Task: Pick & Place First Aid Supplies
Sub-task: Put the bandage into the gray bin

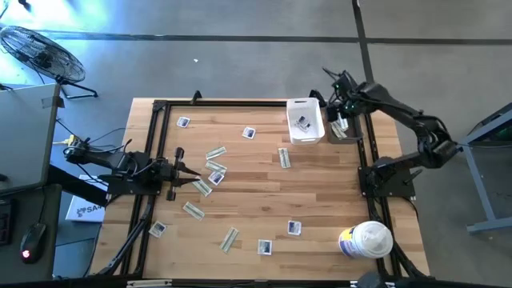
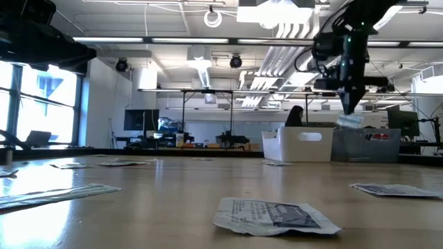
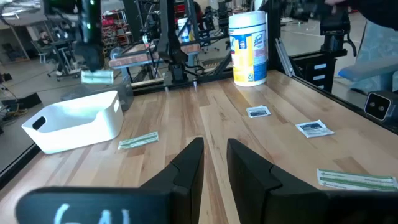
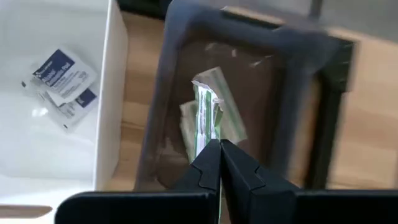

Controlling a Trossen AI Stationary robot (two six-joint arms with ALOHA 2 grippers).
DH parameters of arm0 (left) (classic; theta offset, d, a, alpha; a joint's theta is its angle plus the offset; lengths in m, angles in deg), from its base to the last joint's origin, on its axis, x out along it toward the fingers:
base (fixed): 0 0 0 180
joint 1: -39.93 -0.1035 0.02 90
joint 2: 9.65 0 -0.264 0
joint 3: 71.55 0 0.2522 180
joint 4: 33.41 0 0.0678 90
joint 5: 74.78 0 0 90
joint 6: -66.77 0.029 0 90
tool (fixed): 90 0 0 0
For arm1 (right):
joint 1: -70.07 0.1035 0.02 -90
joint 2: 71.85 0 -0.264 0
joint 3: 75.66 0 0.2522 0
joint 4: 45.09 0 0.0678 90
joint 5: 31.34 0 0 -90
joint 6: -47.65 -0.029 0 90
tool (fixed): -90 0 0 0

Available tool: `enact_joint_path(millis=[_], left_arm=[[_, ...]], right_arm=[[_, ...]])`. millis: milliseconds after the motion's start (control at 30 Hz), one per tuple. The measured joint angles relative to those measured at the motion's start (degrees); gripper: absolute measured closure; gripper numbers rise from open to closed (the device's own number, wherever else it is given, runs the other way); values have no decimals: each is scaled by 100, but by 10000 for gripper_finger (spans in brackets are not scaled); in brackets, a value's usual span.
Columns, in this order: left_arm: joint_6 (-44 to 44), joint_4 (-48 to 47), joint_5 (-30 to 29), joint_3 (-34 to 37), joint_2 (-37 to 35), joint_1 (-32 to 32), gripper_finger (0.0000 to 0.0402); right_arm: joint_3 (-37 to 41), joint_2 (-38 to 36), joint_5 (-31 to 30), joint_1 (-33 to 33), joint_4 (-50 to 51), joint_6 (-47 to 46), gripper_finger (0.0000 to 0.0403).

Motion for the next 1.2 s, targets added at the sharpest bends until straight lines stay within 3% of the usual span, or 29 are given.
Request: enact_joint_path(millis=[133,300,533,700,833,967,1200], left_arm=[[-1,0,-1,1,1,0,332],[0,0,-1,1,1,0,332],[1,0,1,0,1,0,332],[1,0,1,1,1,0,332],[-1,0,-1,1,-1,0,332],[1,0,1,1,-1,0,332],[1,0,-1,-1,-1,0,332]], right_arm=[[555,0,208,-7,-676,-84,401],[856,2,-122,-12,-960,-55,392],[783,2,-143,-5,-954,69,335],[239,2,-249,200,-484,65,312],[-282,-7,-344,873,-193,-202,318],[-399,-7,-239,2023,-517,-407,327],[51,228,703,3786,-1680,-984,335]])
